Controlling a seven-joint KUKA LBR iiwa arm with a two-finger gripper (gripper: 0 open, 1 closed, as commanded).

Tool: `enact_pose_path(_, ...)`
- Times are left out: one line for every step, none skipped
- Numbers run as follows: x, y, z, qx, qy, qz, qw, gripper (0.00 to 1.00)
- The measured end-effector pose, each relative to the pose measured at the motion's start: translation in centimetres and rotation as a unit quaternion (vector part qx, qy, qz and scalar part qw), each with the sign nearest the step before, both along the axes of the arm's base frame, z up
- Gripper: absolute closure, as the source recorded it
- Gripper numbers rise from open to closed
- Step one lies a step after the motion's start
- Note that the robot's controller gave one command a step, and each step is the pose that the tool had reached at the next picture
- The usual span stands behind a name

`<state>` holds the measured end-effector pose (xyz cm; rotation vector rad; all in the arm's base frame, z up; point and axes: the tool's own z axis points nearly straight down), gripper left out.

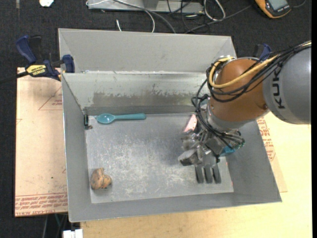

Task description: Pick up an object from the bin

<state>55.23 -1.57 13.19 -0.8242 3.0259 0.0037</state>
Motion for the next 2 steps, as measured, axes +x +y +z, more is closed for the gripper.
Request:
enact_pose_path(-1.6,-1.7,6.1,0.001,-0.0011,-0.009,1.0000,1.00)
enact_pose_path(-1.8,-0.8,11.2,0.001,0.0016,-0.018,0.9998,1.00)
